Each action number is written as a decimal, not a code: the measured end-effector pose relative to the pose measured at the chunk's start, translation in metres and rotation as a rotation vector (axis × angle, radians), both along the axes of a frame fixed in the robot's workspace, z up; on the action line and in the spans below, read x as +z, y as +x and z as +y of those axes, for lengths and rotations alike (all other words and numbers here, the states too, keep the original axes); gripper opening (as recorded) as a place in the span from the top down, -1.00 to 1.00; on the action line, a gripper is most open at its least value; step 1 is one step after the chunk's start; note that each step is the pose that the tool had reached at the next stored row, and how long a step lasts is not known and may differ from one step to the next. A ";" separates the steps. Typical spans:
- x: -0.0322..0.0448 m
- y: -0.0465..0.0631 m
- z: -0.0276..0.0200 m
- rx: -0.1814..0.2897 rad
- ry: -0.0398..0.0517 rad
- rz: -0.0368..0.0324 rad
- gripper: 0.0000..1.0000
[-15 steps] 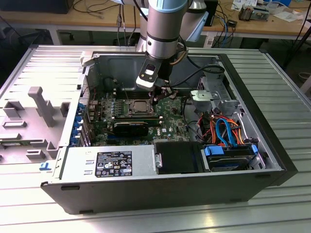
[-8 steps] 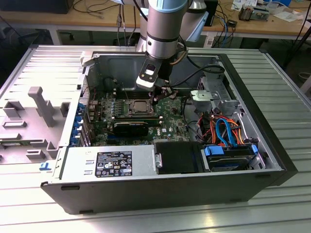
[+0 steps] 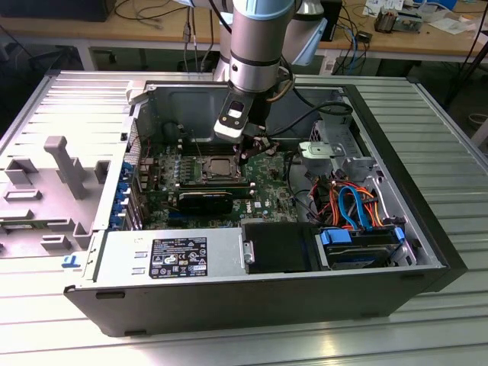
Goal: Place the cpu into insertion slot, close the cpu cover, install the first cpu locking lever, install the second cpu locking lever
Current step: 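Install the first cpu locking lever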
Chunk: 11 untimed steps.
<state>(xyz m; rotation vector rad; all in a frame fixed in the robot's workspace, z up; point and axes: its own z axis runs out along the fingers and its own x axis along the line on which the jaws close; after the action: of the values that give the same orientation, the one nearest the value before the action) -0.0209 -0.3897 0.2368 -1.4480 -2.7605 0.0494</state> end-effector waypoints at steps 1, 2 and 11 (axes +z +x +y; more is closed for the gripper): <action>0.0000 0.000 0.0000 0.001 0.0000 0.0000 0.79; 0.0000 0.000 0.0000 0.001 0.0000 0.0000 0.79; 0.0000 0.000 0.0000 0.007 0.0001 0.0000 0.79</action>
<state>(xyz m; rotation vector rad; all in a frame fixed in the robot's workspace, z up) -0.0209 -0.3897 0.2368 -1.4378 -2.7659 0.0494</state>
